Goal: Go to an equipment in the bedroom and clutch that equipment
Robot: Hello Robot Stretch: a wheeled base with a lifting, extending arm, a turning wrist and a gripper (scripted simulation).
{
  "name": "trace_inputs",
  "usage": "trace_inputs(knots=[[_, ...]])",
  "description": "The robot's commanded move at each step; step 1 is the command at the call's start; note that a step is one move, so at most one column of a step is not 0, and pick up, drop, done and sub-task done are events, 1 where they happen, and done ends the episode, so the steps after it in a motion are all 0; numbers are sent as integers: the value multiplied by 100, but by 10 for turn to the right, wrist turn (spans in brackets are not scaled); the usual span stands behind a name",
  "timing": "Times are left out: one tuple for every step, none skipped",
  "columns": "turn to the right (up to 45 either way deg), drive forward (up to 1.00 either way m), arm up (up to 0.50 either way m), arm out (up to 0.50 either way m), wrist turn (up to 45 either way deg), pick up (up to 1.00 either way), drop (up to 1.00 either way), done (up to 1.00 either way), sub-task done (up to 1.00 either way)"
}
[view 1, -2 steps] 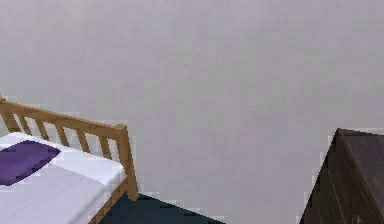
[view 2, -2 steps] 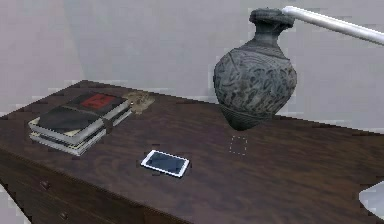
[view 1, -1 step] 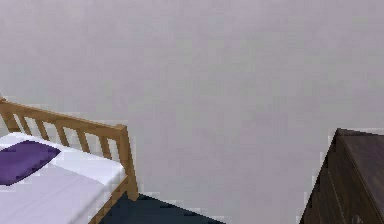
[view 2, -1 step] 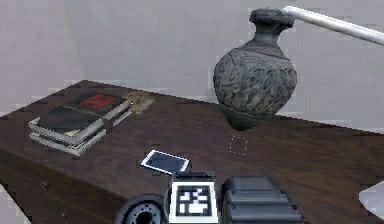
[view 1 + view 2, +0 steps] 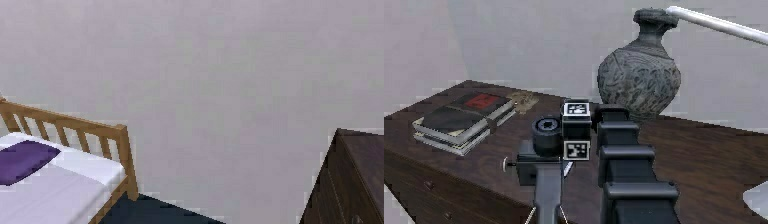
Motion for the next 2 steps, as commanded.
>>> trace_inputs(knots=[[0,0,0,0,450,0,0,0,0],[0,0,0,0,450,0,0,0,0]])
